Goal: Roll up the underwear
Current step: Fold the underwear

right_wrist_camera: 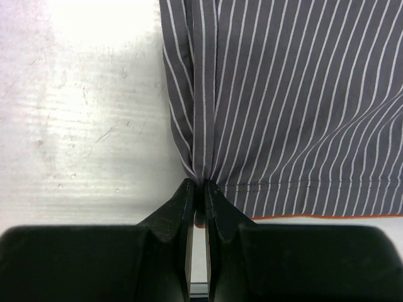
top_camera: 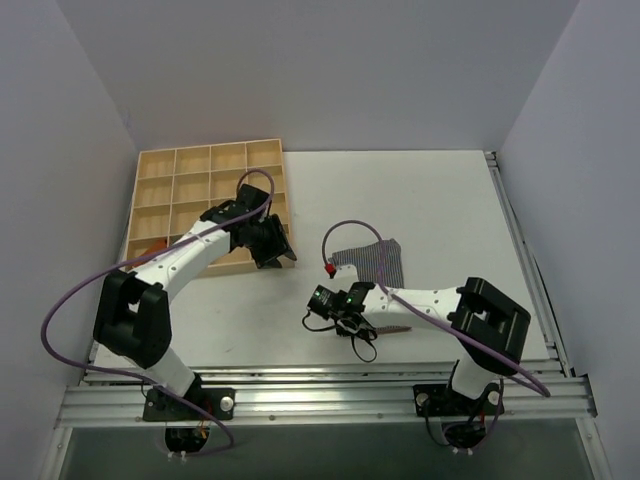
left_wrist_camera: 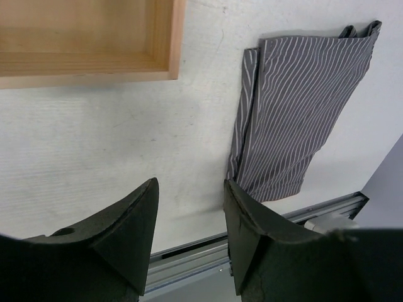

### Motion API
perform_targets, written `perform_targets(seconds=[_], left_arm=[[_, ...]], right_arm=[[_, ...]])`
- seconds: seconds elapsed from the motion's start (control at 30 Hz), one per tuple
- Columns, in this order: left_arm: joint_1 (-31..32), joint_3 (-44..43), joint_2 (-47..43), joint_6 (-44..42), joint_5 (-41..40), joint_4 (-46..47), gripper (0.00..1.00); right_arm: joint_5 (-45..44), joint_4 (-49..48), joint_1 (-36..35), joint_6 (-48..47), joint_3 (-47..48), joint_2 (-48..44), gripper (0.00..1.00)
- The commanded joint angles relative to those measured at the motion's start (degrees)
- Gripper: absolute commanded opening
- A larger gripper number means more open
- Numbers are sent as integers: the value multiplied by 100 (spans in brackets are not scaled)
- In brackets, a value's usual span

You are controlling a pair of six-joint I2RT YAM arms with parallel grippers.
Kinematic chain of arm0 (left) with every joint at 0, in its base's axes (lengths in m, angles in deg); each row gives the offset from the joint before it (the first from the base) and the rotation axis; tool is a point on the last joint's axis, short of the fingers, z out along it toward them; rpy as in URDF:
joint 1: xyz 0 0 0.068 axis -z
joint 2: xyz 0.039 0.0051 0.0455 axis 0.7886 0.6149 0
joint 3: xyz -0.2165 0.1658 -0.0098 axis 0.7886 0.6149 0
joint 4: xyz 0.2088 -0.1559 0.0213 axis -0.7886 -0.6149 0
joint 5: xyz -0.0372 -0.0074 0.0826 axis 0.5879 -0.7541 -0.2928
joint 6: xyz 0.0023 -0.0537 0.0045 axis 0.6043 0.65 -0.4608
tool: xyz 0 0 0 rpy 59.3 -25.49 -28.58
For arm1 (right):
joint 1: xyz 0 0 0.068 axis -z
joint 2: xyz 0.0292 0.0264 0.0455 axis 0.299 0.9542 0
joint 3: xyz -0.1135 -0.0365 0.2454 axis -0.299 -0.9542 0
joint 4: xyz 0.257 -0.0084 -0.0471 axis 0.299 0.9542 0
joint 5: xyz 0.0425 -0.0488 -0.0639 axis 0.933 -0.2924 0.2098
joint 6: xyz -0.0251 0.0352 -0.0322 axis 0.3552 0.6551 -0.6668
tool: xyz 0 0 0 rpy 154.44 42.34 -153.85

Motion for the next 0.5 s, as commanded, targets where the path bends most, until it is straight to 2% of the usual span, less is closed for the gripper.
perform_targets(seconds=[0.0,0.17,0.47], left_arm=[[285,-418,435,549,92,24,54],[610,-516,726,988,84,323,56],[786,-744,1297,1455,-100,552,57]], right_arm=[[316,-146,-170,521,-300,-214,0],[359,-374,-232,679,-485,-460,0],[342,-454,-267,767,-643,-663,0]])
